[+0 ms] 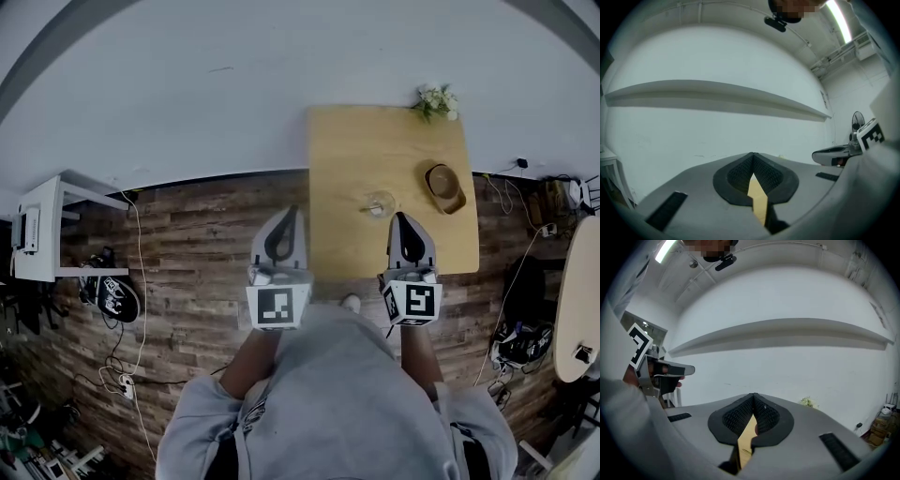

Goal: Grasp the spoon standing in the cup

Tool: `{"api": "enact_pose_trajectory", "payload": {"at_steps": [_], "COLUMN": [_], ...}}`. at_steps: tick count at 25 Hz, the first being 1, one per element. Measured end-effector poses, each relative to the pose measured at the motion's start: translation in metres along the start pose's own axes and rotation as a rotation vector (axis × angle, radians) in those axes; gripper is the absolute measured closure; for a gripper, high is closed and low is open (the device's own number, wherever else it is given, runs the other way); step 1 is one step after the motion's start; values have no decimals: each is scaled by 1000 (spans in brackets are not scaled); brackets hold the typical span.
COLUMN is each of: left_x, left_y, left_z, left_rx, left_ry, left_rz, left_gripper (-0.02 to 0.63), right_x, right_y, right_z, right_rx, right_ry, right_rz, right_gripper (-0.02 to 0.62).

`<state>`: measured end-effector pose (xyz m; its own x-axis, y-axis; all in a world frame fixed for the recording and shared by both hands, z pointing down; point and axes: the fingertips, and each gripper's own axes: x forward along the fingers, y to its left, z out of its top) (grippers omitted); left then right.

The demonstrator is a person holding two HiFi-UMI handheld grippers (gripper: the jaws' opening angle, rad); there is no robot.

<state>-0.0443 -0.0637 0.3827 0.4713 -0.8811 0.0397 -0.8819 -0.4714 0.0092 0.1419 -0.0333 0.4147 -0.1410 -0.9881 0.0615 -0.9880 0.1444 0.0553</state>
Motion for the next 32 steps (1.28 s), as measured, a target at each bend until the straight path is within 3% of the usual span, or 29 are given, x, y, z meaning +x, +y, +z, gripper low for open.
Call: {"api": "enact_pose_trajectory", "payload": {"at_steps": [7, 15, 20, 23, 24, 26, 32], "left_x": [20, 38, 45, 49, 49, 48, 49], "left_y": [45, 74, 98, 102, 101, 96, 82], "left_z": [-4, -22, -26, -21, -20, -19, -22], "left_rx": [-42, -104, -93, -86, -89, -92, -76], "left_ry": [5, 40, 23, 20, 20, 24, 35], "left_rz": [-51, -100, -30, 15, 29, 49, 96], "left_gripper": [606, 606, 606, 604, 605, 605, 606], "right_x": [28, 35, 39, 48, 49, 48, 54], "right_y": [7, 22, 21, 16, 19, 23, 28], "right_z": [-10, -59, -106, -125, -132, -147, -183], "right_rx": [-9, -72, -116, -286, -362, -482, -583], "right_ry": [55, 218, 343, 382, 403, 442, 487], "right_rz": [-90, -135, -74, -27, 10, 84, 211], "right_gripper": [597, 596, 595, 592, 539, 495, 494]}}
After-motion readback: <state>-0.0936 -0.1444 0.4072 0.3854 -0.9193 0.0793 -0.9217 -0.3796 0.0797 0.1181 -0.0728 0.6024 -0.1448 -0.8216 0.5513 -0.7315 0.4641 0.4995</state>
